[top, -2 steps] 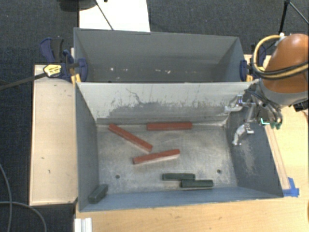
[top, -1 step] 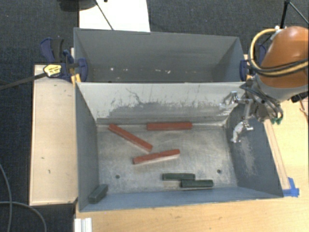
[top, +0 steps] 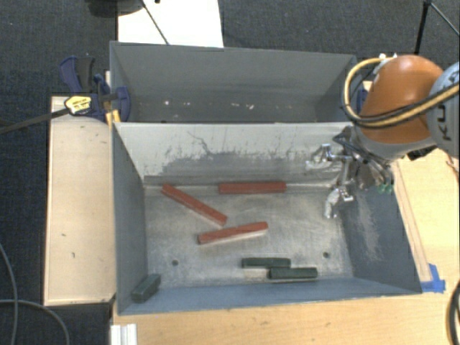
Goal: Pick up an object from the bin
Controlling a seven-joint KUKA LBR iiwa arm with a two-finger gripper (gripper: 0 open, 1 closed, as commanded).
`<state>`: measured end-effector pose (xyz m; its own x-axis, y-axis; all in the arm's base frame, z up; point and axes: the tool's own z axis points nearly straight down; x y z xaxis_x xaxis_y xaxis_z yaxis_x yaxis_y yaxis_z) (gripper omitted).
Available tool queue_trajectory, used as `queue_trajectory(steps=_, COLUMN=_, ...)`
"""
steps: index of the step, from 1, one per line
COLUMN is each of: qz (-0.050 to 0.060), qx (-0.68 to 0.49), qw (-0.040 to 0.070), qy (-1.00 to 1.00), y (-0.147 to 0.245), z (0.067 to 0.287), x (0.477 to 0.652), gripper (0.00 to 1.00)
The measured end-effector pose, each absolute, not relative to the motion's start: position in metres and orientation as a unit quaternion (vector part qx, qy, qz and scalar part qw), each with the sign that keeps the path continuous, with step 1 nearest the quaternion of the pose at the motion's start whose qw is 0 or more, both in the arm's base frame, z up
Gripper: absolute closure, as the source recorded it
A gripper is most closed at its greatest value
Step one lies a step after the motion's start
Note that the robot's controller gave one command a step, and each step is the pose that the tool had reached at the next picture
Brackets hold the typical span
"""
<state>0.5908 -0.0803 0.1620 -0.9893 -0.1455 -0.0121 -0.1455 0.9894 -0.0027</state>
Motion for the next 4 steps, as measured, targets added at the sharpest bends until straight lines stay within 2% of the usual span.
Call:
queue_trajectory(steps=1, qz=0.001, qx=-0.072, qw=-0.005, qy=0.997, y=-0.024, z=0.166, x=0.578, gripper=0.00)
queue_trajectory(steps=2, qz=0.000, qx=-0.113, qw=0.008, qy=0.994, y=-0.015, z=0.151, x=0.562, gripper=0.00)
queue_trajectory(steps=3, qz=0.001, qx=-0.145, qw=0.009, qy=0.989, y=0.057, z=0.076, x=0.586, gripper=1.00)
queue_trajectory(steps=4, qz=0.001, qx=-0.145, qw=0.009, qy=0.989, y=0.057, z=0.076, x=0.586, gripper=1.00)
